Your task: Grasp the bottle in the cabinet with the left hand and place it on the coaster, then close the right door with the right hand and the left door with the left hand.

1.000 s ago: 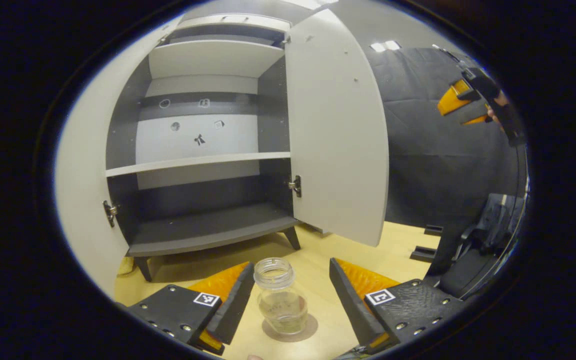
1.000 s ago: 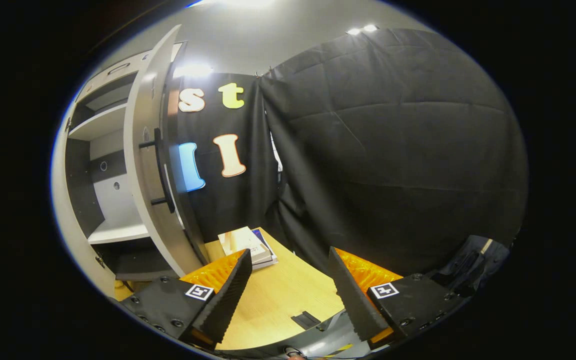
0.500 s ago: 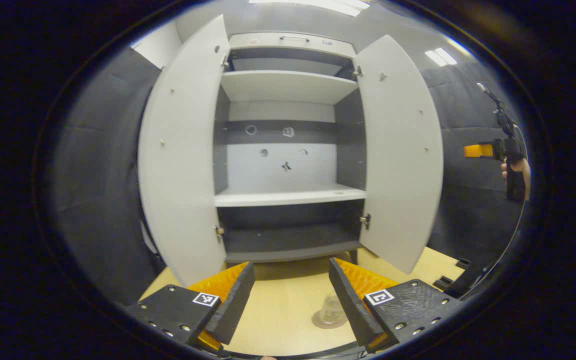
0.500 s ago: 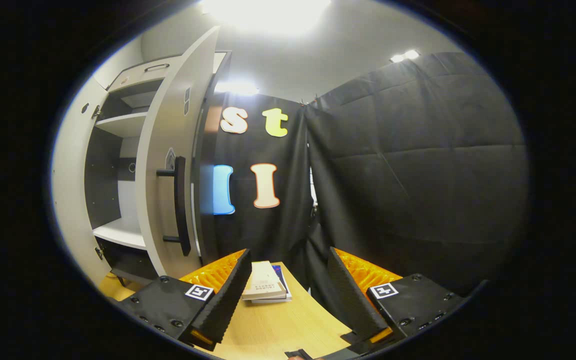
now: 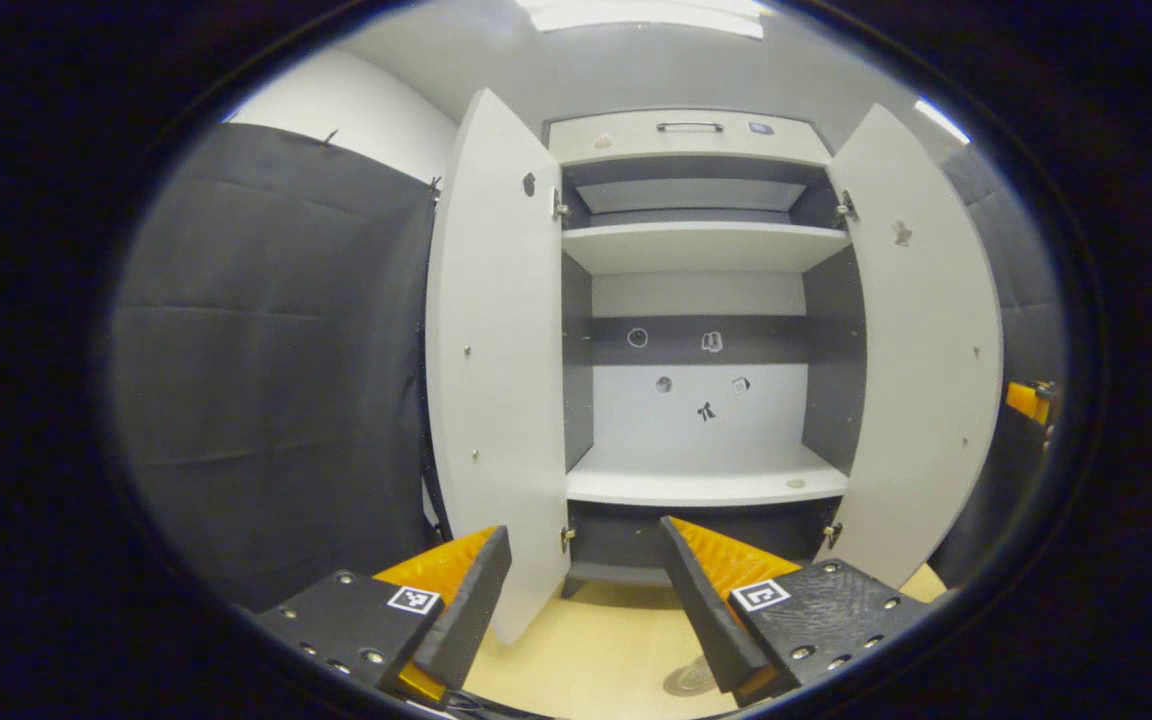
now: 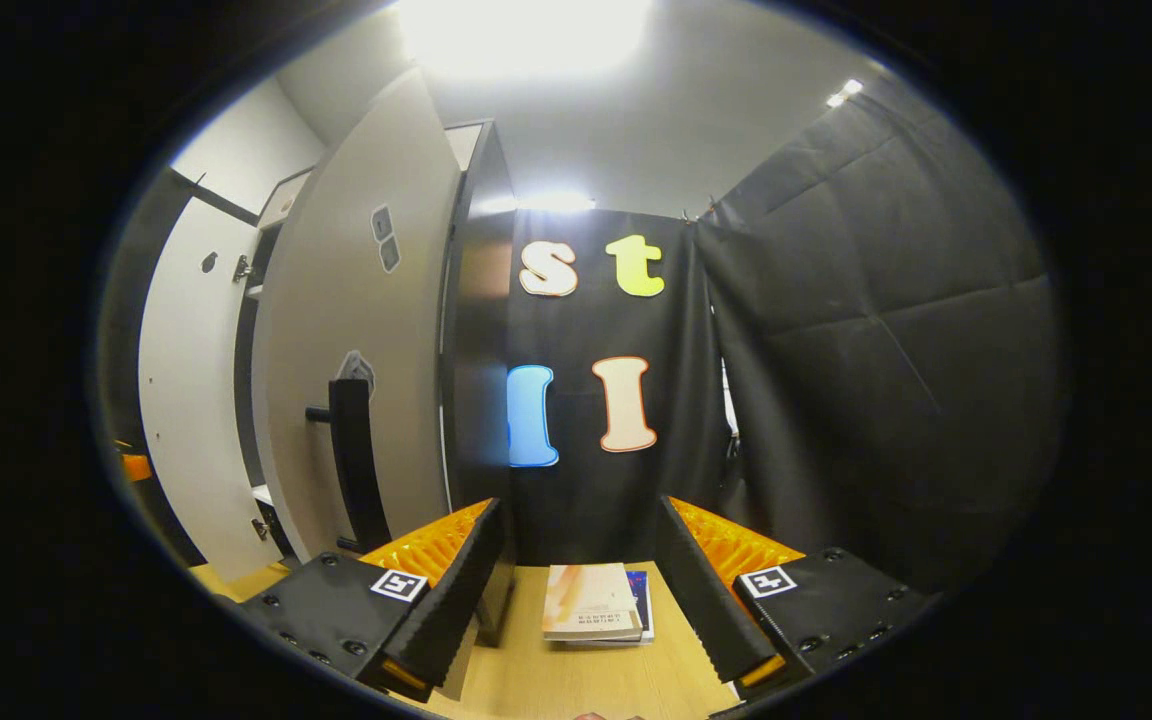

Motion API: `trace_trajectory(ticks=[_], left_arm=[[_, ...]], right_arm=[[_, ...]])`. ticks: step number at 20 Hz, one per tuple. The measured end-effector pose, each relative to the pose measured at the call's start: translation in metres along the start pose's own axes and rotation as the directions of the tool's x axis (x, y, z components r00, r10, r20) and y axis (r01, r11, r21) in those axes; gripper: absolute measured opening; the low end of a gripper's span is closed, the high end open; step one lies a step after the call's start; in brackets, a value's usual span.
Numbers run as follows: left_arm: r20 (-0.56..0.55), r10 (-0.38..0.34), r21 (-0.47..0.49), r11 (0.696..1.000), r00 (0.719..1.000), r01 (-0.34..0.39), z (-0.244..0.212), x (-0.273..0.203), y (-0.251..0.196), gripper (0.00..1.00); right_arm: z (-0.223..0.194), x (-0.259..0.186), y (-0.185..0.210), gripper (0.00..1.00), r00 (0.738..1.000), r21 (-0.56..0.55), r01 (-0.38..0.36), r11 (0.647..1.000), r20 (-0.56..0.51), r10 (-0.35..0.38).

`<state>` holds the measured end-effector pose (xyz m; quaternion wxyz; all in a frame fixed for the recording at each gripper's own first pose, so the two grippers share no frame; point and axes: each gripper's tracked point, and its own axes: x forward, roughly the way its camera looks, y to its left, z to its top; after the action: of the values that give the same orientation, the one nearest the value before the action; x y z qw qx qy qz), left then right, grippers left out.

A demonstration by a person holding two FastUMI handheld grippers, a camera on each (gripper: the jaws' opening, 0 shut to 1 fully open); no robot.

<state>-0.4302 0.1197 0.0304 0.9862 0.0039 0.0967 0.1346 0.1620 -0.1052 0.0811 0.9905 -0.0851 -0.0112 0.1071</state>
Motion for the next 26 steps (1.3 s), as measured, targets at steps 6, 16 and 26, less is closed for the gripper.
trace_trajectory(ticks=[6, 16, 26], left_arm=[[-0.016, 0.013, 0.001, 1.0, 1.0, -0.013, 0.009, 0.023, 0.016, 0.96], [-0.039, -0.102, -0.069, 0.993, 0.994, 0.099, -0.016, 0.042, 0.041, 0.97], [-0.044, -0.097, -0.078, 0.993, 0.994, 0.093, -0.032, 0.026, 0.089, 0.9]], right_arm=[[0.017, 0.024, 0.033, 0.98, 0.997, 0.022, -0.063, 0.998, -0.04, 0.064], [0.025, 0.02, 0.059, 0.85, 0.998, -0.021, 0.043, 0.999, -0.052, -0.044], [0.03, 0.025, 0.149, 0.84, 1.0, -0.037, -0.015, 0.999, -0.013, 0.014]])
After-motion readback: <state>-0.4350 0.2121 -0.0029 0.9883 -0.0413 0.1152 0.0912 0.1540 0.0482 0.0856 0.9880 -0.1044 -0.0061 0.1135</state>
